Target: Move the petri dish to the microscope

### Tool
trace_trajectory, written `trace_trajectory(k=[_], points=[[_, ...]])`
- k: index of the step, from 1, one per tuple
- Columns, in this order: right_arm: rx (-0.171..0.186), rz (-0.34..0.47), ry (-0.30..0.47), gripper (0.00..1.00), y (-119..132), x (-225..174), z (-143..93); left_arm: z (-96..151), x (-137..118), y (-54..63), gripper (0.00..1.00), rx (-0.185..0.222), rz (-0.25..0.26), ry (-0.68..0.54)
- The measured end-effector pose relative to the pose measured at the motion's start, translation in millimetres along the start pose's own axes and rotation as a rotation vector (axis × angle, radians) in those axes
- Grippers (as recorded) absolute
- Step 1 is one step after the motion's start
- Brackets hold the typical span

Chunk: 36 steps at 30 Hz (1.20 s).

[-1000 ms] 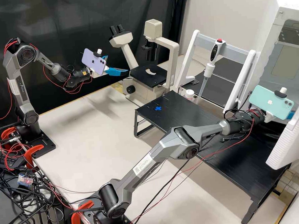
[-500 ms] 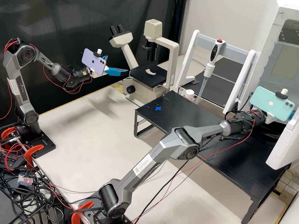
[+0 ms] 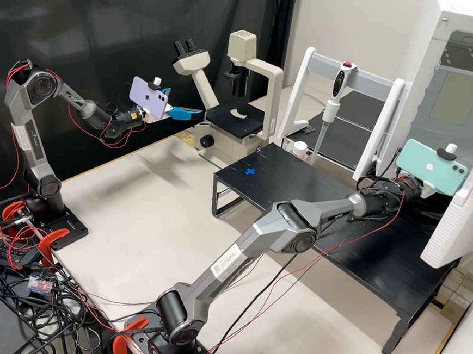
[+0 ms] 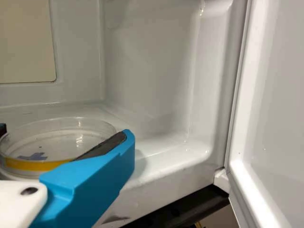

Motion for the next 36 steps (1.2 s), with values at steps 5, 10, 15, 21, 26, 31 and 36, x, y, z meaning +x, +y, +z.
trace_trajectory(k=[5, 10, 15, 21, 26, 31, 36], points=[[-0.005, -0.008, 0.005, 0.00, 0, -5, -1, 0, 0, 0.0, 1.00, 0.000, 0.000, 0.000], [-0.015, -0.037, 0.015, 0.00, 3, -14, 2, 0, 0, 0.0, 1.00, 0.000, 0.000, 0.000], [-0.012, -0.063, 0.016, 0.00, 11, -30, 2, 0, 0, 0.0, 1.00, 0.000, 0.000, 0.000], [-0.013, -0.102, 0.009, 0.00, 20, -60, 2, 0, 0, 0.0, 1.00, 0.000, 0.000, 0.000], [-0.001, -0.118, -0.010, 0.00, 27, -87, 2, 0, 0, 0.0, 1.00, 0.000, 0.000, 0.000], [0.006, -0.147, -0.014, 0.00, 27, -117, 0, 0, 0, 0.0, 1.00, 0.000, 0.000, 0.000], [0.012, -0.175, -0.010, 0.00, 26, -153, -3, 0, 0, 0.0, 1.00, 0.000, 0.000, 0.000]])
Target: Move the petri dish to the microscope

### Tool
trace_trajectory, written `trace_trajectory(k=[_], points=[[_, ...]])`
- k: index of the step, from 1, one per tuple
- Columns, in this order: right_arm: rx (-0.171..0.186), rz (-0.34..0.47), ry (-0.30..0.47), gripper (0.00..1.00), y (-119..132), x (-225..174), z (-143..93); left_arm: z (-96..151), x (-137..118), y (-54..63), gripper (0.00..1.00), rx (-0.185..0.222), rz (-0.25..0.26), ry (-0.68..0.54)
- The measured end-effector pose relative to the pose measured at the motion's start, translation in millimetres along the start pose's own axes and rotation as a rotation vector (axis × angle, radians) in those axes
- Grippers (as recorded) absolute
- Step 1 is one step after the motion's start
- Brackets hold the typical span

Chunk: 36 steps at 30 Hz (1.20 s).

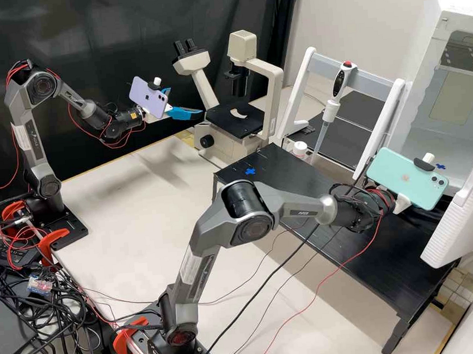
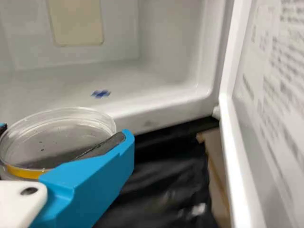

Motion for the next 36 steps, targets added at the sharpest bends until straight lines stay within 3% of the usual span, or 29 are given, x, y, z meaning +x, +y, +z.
trace_trajectory(k=[9, 18, 24, 32, 36], points=[[-0.028, -0.074, 0.007, 0.00, -34, -70, -3, 0, 0, 0.0, 1.00, 0.000, 0.000, 0.000], [-0.097, -0.140, 0.203, 0.00, -76, -145, -36, 0, 0, 0.0, 1.00, 0.000, 0.000, 0.000], [-0.139, -0.171, 0.300, 0.00, -100, -172, -58, 0, 0, 0.0, 1.00, 0.000, 0.000, 0.000], [-0.272, -0.269, 0.474, 0.00, -145, -195, -108, 0, 0, 0.0, 1.00, 0.000, 0.000, 0.000], [-0.322, -0.353, 0.545, 0.00, -175, -202, -135, 0, 0, 0.0, 1.00, 0.000, 0.000, 0.000]])
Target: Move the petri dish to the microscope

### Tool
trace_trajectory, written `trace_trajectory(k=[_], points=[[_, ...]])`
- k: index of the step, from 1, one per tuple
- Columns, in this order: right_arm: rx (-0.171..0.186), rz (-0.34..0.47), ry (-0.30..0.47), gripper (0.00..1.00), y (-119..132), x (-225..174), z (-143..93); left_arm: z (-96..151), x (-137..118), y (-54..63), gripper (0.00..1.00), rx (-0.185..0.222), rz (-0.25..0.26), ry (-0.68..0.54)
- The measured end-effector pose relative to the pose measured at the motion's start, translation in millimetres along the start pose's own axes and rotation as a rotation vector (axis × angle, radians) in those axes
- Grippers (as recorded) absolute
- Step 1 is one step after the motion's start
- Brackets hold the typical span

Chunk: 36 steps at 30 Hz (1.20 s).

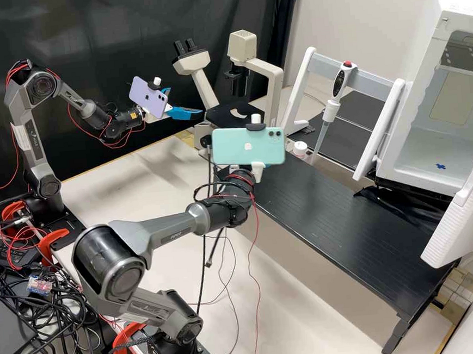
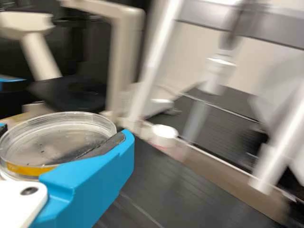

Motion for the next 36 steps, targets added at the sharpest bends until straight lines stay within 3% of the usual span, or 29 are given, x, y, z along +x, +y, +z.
trace_trajectory(k=[5, 9, 17, 25, 30, 31, 36], points=[[-0.054, -0.082, 0.048, 0.00, -14, 29, -37, 0, 0, 0.0, 1.00, 0.000, 0.000, 0.000], [-0.078, -0.115, 0.029, 0.00, -21, 56, -59, 0, 0, 0.0, 1.00, 0.000, 0.000, 0.000], [-0.044, -0.107, -0.071, 0.00, -26, 112, -85, 0, 0, 0.0, 1.00, 0.000, 0.000, 0.000], [-0.017, 0.016, -0.187, 0.00, -29, 164, -97, 0, 0, 0.0, 1.00, 0.000, 0.000, 0.000], [-0.013, 0.130, -0.222, 0.00, -41, 185, -91, 0, 0, 0.0, 1.00, 0.000, 0.000, 0.000], [-0.026, 0.141, -0.220, 0.00, -43, 187, -91, 0, 0, 0.0, 1.00, 0.000, 0.000, 0.000], [0.029, 0.278, -0.185, 0.00, -52, 208, -83, 0, 0, 0.0, 1.00, 0.000, 0.000, 0.000]])
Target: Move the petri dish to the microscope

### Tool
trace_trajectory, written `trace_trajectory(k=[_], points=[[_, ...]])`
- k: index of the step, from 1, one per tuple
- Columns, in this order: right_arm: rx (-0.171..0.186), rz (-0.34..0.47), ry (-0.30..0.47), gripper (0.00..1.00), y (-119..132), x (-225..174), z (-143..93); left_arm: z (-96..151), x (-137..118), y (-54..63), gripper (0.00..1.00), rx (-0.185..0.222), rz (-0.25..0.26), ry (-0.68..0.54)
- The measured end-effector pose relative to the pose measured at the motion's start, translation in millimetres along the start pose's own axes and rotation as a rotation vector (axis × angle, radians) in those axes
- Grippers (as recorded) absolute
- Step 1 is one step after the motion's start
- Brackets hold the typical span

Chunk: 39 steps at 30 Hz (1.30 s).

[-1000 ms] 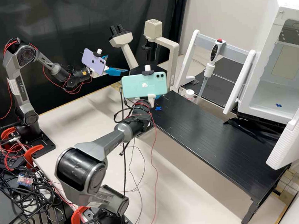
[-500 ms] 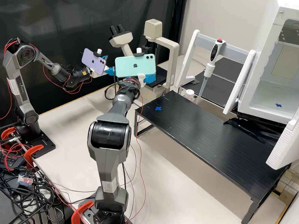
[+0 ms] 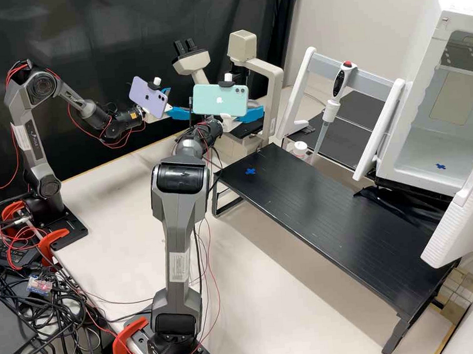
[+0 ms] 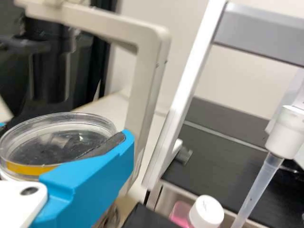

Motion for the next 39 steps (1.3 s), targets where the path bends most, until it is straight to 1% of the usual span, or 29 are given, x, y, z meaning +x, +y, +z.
trace_trajectory(k=[3, 5, 6, 7, 8, 12, 14, 16, 17, 20, 22, 24, 29, 32, 36, 38, 39], points=[[0.057, 0.061, 0.051, 0.00, -11, 15, -3, 0, 0, 0.0, 1.00, 0.000, 0.000, 0.000], [0.084, 0.066, 0.080, 0.00, -24, 25, -5, 0, 0, 0.0, 1.00, 0.000, 0.000, 0.000], [0.092, 0.054, 0.089, 0.00, -32, 29, -4, 0, 0, 0.0, 1.00, 0.000, 0.000, 0.000], [0.088, 0.048, 0.091, 0.00, -35, 30, -3, 0, 0, 0.0, 1.00, 0.000, 0.000, 0.000], [0.094, 0.036, 0.091, 0.00, -42, 33, -1, 0, 0, 0.0, 1.00, 0.000, 0.000, 0.000], [0.136, -0.007, 0.079, 0.00, -53, 35, 6, 0, 0, 0.0, 1.00, 0.000, 0.000, 0.000], [0.133, -0.019, 0.080, 0.00, -55, 34, 12, 0, 0, 0.0, 1.00, 0.000, 0.000, 0.000], [0.142, -0.026, 0.071, 0.00, -56, 34, 18, 0, 0, 0.0, 1.00, 0.000, 0.000, 0.000], [0.159, -0.028, 0.053, 0.00, -56, 34, 25, 0, 0, 0.0, 1.00, 0.000, 0.000, 0.000], [0.184, -0.019, 0.035, 0.00, -51, 36, 33, 0, 0, 0.0, 1.00, 0.000, 0.000, 0.000], [0.198, -0.011, 0.029, 0.00, -48, 38, 35, 0, 0, 0.0, 1.00, 0.000, 0.000, 0.000], [0.212, -0.014, 0.036, 0.00, -46, 40, 32, 0, 0, 0.0, 1.00, 0.000, 0.000, 0.000], [0.221, -0.004, 0.049, 0.00, -49, 52, 27, 0, 0, 0.0, 1.00, 0.000, 0.000, 0.000], [0.223, -0.019, 0.047, 0.00, -55, 55, 26, 0, 0, 0.0, 1.00, 0.000, 0.000, 0.000], [0.207, -0.052, 0.043, 0.00, -67, 60, 22, 0, 0, 0.0, 1.00, 0.000, 0.000, 0.000], [0.185, -0.077, 0.039, 0.00, -76, 62, 22, 0, 0, 0.0, 1.00, 0.000, 0.000, 0.000], [0.183, -0.092, 0.036, 0.00, -80, 63, 22, 0, 0, 0.0, 1.00, 0.000, 0.000, 0.000]])
